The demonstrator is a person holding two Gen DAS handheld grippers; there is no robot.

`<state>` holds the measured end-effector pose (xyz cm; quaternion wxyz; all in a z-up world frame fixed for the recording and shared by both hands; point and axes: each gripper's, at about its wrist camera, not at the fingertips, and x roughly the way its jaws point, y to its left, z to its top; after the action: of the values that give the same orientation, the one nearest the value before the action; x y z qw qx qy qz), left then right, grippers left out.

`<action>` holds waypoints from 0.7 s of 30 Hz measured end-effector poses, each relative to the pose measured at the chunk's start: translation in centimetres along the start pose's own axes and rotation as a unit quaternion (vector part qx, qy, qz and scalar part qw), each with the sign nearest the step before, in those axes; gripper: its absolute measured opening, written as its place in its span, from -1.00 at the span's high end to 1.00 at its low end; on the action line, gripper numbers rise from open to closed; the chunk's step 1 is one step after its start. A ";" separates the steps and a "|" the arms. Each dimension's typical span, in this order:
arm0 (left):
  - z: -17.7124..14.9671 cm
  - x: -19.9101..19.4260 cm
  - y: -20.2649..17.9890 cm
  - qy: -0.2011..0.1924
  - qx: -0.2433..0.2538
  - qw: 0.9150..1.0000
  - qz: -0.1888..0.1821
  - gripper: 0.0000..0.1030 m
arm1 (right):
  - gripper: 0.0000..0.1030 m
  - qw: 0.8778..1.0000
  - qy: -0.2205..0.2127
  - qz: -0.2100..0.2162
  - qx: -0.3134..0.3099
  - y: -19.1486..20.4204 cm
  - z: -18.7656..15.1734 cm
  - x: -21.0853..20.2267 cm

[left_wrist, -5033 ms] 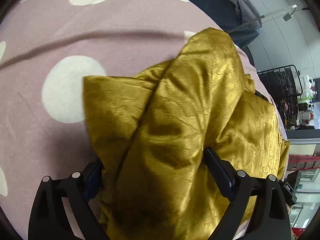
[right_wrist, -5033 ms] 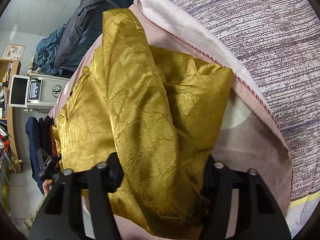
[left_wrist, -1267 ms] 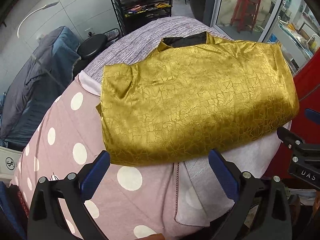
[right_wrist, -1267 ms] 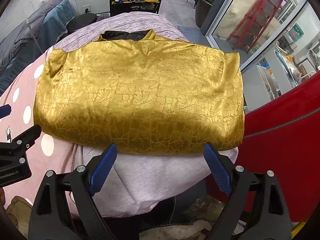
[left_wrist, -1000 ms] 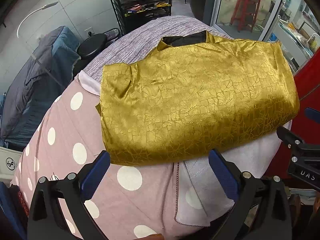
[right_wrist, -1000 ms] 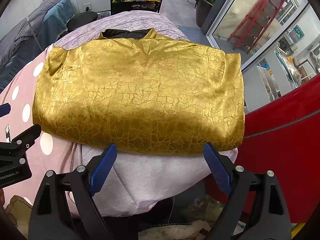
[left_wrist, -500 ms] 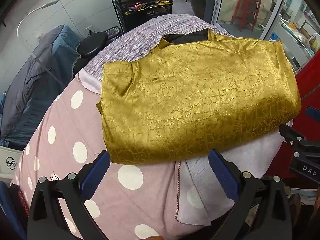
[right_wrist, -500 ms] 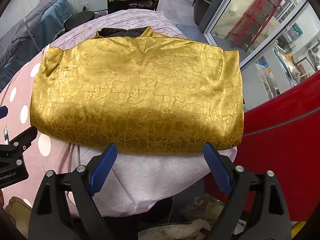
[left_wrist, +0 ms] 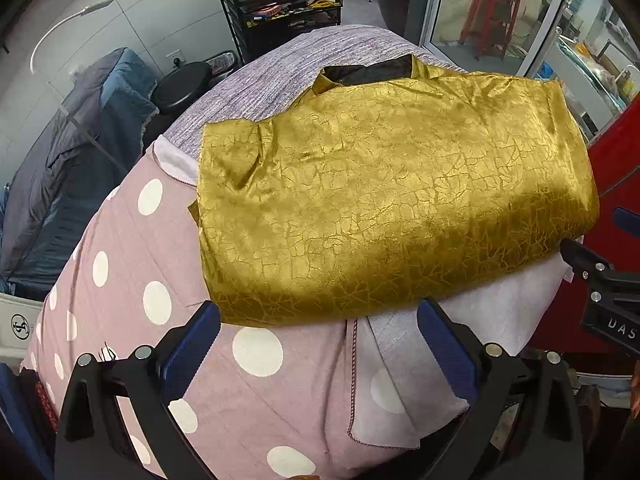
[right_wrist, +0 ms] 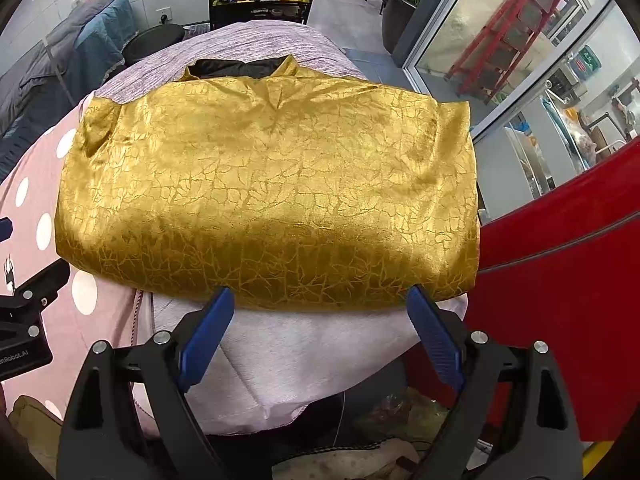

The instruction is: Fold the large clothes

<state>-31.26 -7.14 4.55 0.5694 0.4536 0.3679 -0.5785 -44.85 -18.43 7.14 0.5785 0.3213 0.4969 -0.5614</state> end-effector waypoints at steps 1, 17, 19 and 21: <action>0.0 0.0 0.0 0.000 0.000 1.000 0.000 -0.88 | -0.69 1.000 -0.001 -0.002 0.001 -0.1 0.0 0.0; -0.2 -1.2 -0.5 -0.042 0.009 0.999 0.017 -0.88 | -0.69 1.000 -0.006 -0.009 0.006 -0.5 -0.1 0.0; -0.2 -1.2 -0.7 -0.042 0.013 0.999 0.017 -0.88 | -0.69 1.000 -0.005 -0.009 0.006 -0.5 -0.1 0.0; -0.2 -1.1 -0.9 -0.038 0.016 0.999 0.014 -0.88 | -0.69 1.000 -0.005 -0.009 0.004 -0.4 -0.2 0.0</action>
<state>-32.16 -6.50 5.45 0.5842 0.4452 0.3303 -0.5928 -45.24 -18.33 7.12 0.5748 0.3167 0.4942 -0.5701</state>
